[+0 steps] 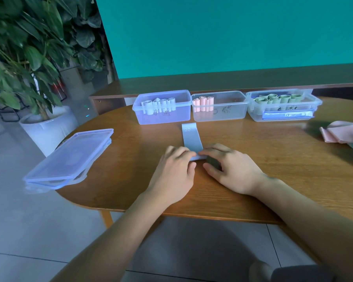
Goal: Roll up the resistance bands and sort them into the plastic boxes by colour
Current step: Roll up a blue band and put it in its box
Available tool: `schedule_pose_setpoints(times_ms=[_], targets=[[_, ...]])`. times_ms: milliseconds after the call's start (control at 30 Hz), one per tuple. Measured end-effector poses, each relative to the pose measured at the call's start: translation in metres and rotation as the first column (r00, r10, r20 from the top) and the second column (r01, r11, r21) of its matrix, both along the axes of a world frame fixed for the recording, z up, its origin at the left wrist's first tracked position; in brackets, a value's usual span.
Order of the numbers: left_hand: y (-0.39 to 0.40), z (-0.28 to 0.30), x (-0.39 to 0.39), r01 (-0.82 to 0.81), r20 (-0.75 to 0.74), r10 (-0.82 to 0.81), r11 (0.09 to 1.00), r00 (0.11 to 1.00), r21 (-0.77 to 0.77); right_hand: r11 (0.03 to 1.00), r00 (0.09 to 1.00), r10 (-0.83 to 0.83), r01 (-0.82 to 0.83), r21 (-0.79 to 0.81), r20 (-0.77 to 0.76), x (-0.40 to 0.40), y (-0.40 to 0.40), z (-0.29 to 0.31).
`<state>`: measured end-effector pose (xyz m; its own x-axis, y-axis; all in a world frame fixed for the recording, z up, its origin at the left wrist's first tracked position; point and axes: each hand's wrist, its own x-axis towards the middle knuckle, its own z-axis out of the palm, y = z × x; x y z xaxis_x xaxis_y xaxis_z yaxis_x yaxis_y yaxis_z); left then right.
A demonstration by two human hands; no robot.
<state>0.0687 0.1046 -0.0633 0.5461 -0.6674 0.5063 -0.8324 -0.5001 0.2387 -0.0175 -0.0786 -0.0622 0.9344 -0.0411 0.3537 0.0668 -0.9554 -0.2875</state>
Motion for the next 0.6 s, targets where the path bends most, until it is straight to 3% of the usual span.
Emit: schedule_pose_setpoints(times_ms=[600], targets=[[-0.008, 0.001, 0.014, -0.024, -0.025, 0.025, 0.999, 0.999, 0.045, 1.0, 1.0, -0.011, 0.011, 0.021, 0.02, 0.014, -0.008, 0.002]])
